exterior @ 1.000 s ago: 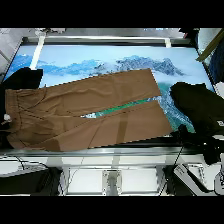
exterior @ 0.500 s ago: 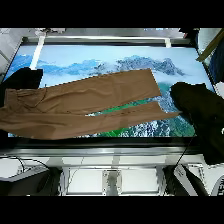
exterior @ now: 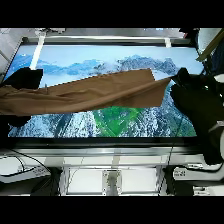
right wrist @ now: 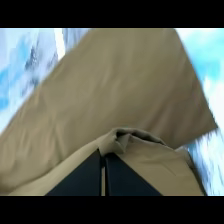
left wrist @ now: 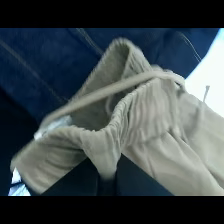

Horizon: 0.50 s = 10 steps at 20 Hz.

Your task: Fold the clothes and pants, and hang the long-sleeved shirts on hangers.

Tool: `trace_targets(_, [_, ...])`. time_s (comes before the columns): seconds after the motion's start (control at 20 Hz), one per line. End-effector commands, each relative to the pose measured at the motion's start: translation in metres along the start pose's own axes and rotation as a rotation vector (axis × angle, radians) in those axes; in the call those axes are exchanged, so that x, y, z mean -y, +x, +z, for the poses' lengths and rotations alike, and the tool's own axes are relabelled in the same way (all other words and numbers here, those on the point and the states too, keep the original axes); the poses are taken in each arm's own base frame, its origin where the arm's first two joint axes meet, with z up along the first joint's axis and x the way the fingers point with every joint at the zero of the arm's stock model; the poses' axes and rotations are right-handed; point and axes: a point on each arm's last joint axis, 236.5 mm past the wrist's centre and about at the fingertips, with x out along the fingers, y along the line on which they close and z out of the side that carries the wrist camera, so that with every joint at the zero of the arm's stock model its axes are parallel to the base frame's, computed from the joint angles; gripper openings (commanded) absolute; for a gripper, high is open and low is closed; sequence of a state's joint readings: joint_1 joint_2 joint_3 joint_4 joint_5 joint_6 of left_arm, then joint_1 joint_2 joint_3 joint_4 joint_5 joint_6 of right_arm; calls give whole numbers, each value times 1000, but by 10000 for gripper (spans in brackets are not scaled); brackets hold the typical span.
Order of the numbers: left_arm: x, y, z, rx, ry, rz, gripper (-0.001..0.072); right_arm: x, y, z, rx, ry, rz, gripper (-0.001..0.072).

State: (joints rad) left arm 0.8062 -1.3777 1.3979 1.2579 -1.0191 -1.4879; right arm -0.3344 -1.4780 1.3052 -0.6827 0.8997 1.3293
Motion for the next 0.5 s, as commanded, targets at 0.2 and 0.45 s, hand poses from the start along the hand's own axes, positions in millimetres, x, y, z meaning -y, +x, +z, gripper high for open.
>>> trace_targets(0.2, [22,75,20,28,-25,47,29,-1,113,51,89,14,8,5])
trace_targets(0.45, [25,102,12,13,-37,48,30,-28,141,78,182,-38,46,5])
